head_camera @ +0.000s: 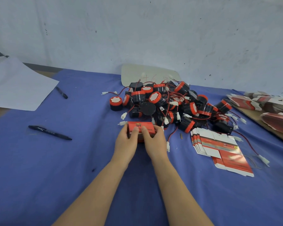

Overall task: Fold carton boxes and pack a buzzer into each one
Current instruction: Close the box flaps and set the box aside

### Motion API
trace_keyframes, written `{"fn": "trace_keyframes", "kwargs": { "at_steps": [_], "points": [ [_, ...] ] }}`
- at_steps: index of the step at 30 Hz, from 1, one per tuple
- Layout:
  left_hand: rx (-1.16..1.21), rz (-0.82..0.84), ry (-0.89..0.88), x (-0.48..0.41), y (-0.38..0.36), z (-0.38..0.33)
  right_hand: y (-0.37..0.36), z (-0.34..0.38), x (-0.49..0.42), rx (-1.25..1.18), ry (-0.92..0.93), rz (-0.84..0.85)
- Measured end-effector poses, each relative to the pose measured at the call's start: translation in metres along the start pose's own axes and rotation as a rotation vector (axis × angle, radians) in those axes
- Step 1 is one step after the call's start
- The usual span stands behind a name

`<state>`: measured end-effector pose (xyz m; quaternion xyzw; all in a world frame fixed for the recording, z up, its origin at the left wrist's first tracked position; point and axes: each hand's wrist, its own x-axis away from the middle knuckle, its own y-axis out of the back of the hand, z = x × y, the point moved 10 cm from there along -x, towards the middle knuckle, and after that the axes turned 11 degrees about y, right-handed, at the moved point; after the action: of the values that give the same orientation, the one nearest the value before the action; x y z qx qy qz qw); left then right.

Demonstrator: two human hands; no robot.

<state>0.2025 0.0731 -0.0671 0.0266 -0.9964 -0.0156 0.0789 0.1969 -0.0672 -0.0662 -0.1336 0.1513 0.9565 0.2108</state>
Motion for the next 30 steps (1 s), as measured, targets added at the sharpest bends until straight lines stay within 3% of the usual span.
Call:
{"fn": "trace_keyframes", "kwargs": {
  "at_steps": [8,15,19,24,30],
  "points": [
    [-0.169,-0.04,-0.046,-0.003,-0.002,-0.002,-0.001,0.002,0.0,0.074,0.009,0.039],
    [-0.067,-0.031,-0.025,-0.006,0.0,0.001,-0.001,0.003,0.002,0.061,0.014,0.078],
    [-0.043,-0.038,-0.028,-0.006,-0.002,0.003,0.007,-0.003,0.003,-0.123,-0.025,-0.024],
    [0.023,-0.039,-0.11,0.001,-0.003,-0.006,0.005,0.007,0.006,-0.286,-0.013,-0.023],
    [0.217,0.043,-0.299,0.034,-0.029,-0.075,0.057,0.057,0.009,-0.454,0.05,-0.125]
  ]
}}
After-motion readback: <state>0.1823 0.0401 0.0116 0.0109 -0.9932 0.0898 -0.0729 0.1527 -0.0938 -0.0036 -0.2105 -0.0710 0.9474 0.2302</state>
